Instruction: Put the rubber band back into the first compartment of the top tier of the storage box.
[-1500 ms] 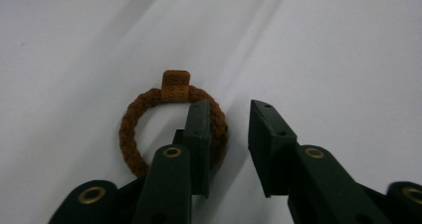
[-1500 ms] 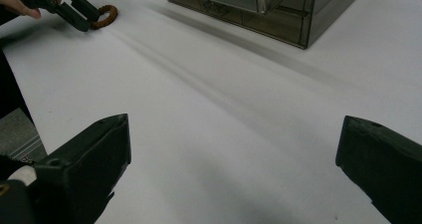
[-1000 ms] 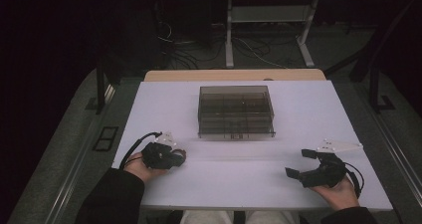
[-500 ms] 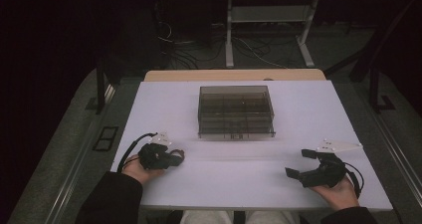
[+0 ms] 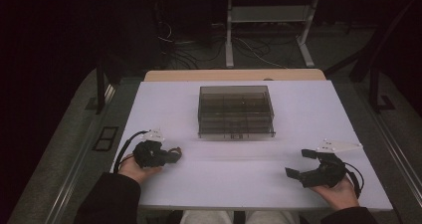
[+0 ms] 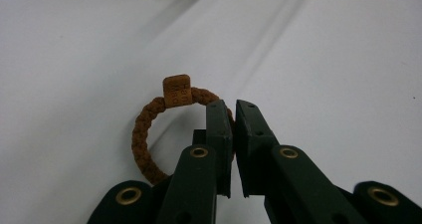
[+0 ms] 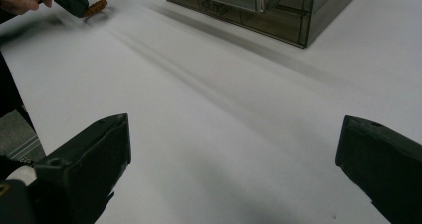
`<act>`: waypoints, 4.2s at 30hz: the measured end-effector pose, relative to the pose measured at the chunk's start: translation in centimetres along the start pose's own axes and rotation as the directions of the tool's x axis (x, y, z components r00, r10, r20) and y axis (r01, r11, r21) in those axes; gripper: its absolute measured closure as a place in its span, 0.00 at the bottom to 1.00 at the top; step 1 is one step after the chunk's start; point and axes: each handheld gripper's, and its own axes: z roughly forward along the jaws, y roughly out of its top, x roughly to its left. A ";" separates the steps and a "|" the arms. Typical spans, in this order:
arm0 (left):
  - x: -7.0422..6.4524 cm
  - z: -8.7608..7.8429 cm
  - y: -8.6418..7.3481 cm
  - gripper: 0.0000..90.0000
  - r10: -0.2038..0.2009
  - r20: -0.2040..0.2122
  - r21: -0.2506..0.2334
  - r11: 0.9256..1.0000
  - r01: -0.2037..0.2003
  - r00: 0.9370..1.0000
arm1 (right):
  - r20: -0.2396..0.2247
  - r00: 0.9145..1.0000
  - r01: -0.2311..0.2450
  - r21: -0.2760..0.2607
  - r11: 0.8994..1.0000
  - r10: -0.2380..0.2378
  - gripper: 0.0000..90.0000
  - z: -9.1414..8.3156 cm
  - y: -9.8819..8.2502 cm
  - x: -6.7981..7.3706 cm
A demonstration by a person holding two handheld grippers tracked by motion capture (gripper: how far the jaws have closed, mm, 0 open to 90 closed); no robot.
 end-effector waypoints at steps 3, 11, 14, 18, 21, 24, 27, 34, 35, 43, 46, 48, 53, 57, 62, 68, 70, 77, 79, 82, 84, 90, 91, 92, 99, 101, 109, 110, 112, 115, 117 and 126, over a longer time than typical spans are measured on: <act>0.1 -0.3 0.1 0.94 -0.001 -0.001 -0.013 1.000 0.001 1.000 | 0.000 1.000 0.000 0.000 1.000 0.000 0.00 0.0 0.0 0.0; 0.0 -1.4 0.8 0.94 0.001 0.002 -0.043 0.999 -0.001 1.000 | 0.000 1.000 0.001 -0.006 1.000 -0.001 0.00 -0.1 0.0 0.0; 0.0 -1.7 1.3 0.94 0.008 0.003 -0.055 0.998 -0.008 1.000 | 0.001 1.000 -0.001 -0.006 1.000 0.001 0.00 -0.1 0.0 0.0; 0.0 -2.1 1.9 0.94 0.013 -0.002 -0.064 0.998 -0.013 1.000 | 0.001 1.000 -0.003 -0.005 1.000 0.003 0.00 -0.2 -0.1 0.0; -0.1 -2.3 2.3 0.94 0.018 -0.003 -0.065 0.998 -0.018 1.000 | -0.002 1.000 -0.010 -0.003 1.000 0.010 0.00 -0.2 -0.1 0.0; -0.2 -2.5 2.6 0.94 0.021 -0.005 -0.065 0.998 -0.021 1.000 | -0.003 1.000 -0.009 -0.003 1.000 0.009 0.00 -0.2 -0.1 0.0; -0.2 -2.8 2.9 0.94 0.028 -0.005 -0.067 0.997 -0.028 1.000 | -0.003 1.000 -0.008 -0.004 1.000 0.008 0.00 -0.2 -0.1 0.0; -0.3 -3.5 3.9 0.94 0.038 -0.005 -0.084 0.996 -0.038 0.999 | -0.002 1.000 -0.007 -0.004 1.000 0.007 0.00 -0.2 -0.1 0.0; -0.4 -3.6 4.0 0.94 0.039 -0.006 -0.087 0.995 -0.039 0.999 | -0.002 1.000 -0.007 -0.003 1.000 0.007 0.00 -0.2 -0.1 0.0; -0.6 -4.1 5.1 0.94 0.058 -0.003 -0.094 0.994 -0.058 0.998 | -0.002 1.000 -0.009 -0.003 1.000 0.009 0.00 -0.2 -0.1 0.0; -0.7 -4.2 5.6 0.94 0.069 0.000 -0.096 0.993 -0.068 0.998 | -0.002 1.000 -0.007 -0.003 1.000 0.007 0.00 -0.2 -0.1 0.0; -0.8 -4.3 6.0 0.94 0.075 0.002 -0.095 0.993 -0.075 0.997 | -0.003 1.000 -0.010 -0.004 1.000 0.010 0.00 -0.2 -0.1 0.0; -1.0 -4.4 6.7 0.94 0.090 0.004 -0.095 0.991 -0.089 0.996 | -0.001 1.000 -0.009 -0.005 1.000 0.009 0.00 -0.3 -0.1 0.0; -1.1 -4.3 7.3 0.94 0.107 0.006 -0.093 0.990 -0.106 0.994 | -0.001 1.000 -0.009 -0.005 1.000 0.009 0.00 -0.3 -0.1 0.0; -1.4 -4.3 8.1 0.94 0.120 0.014 -0.094 0.989 -0.118 0.993 | -0.001 1.000 -0.009 -0.004 1.000 0.009 0.00 -0.3 -0.1 0.0; -1.6 -4.2 8.9 0.94 0.134 0.020 -0.103 0.986 -0.131 0.991 | -0.002 1.000 -0.005 -0.004 1.000 0.005 0.00 -0.3 -0.1 -0.1; -1.7 -4.1 9.2 0.94 0.138 0.021 -0.100 0.986 -0.136 0.990 | -0.002 1.000 -0.004 -0.004 1.000 0.004 0.00 -0.3 -0.1 -0.1; -1.9 -4.0 10.1 0.94 0.158 0.030 -0.094 0.984 -0.154 0.987 | -0.002 1.000 -0.005 -0.004 1.000 0.005 0.00 -0.3 -0.1 -0.1; -2.0 -3.9 10.4 0.94 0.161 0.030 -0.092 0.983 -0.158 0.986 | -0.001 1.000 -0.005 -0.005 1.000 0.005 0.00 -0.3 -0.1 -0.1; -2.1 -3.8 10.9 0.94 0.168 0.034 -0.094 0.982 -0.164 0.985 | -0.002 1.000 -0.002 -0.004 1.000 0.002 0.00 -0.3 -0.1 -0.1; -2.2 -3.7 11.1 0.94 0.172 0.036 -0.094 0.981 -0.168 0.985 | -0.001 1.000 -0.006 -0.006 1.000 0.006 0.00 -0.3 -0.1 -0.1; -2.3 -3.4 11.9 0.94 0.187 0.040 -0.092 0.979 -0.183 0.982 | -0.003 1.000 -0.011 -0.003 1.000 0.011 0.00 -0.3 -0.1 0.0; -2.4 -3.2 12.1 0.94 0.188 0.041 -0.096 0.978 -0.183 0.981 | -0.003 1.000 -0.011 -0.002 1.000 0.011 0.00 -0.3 -0.1 0.0; -2.5 -3.2 12.3 0.94 0.189 0.042 -0.096 0.978 -0.184 0.981 | -0.004 1.000 -0.012 -0.002 1.000 0.012 0.00 -0.3 -0.1 0.0; -2.8 -2.5 13.3 0.94 0.213 0.049 -0.086 0.974 -0.208 0.976 | -0.005 1.000 -0.016 0.001 1.000 0.016 0.00 -0.3 -0.1 0.0; -2.9 -2.4 13.4 0.94 0.213 0.052 -0.087 0.974 -0.208 0.976 | -0.005 1.000 -0.013 -0.001 1.000 0.013 0.00 -0.3 -0.1 0.0; -3.0 -1.8 14.0 0.94 0.223 0.059 -0.086 0.972 -0.218 0.973 | -0.004 1.000 -0.010 -0.005 1.000 0.010 0.00 -0.3 -0.1 0.0; -3.1 -1.7 14.1 0.94 0.225 0.058 -0.085 0.972 -0.220 0.973 | -0.004 1.000 -0.010 -0.004 1.000 0.010 0.00 -0.3 -0.1 0.0; -3.1 -1.5 14.3 0.94 0.228 0.061 -0.084 0.971 -0.222 0.972 | -0.004 1.000 -0.010 -0.004 1.000 0.010 0.00 -0.3 -0.1 0.0; -3.2 -1.2 14.5 0.94 0.232 0.065 -0.079 0.971 -0.226 0.971 | -0.005 1.000 -0.010 -0.004 1.000 0.010 0.00 -0.4 -0.1 -0.1; -3.2 -1.0 14.7 0.94 0.233 0.065 -0.077 0.971 -0.227 0.970 | -0.005 1.000 -0.010 -0.005 1.000 0.010 0.00 -0.4 -0.1 -0.1; -3.1 0.0 15.4 0.94 0.240 0.065 -0.080 0.969 -0.235 0.969 | -0.007 1.000 -0.008 -0.003 1.000 0.008 0.00 -0.4 -0.1 -0.1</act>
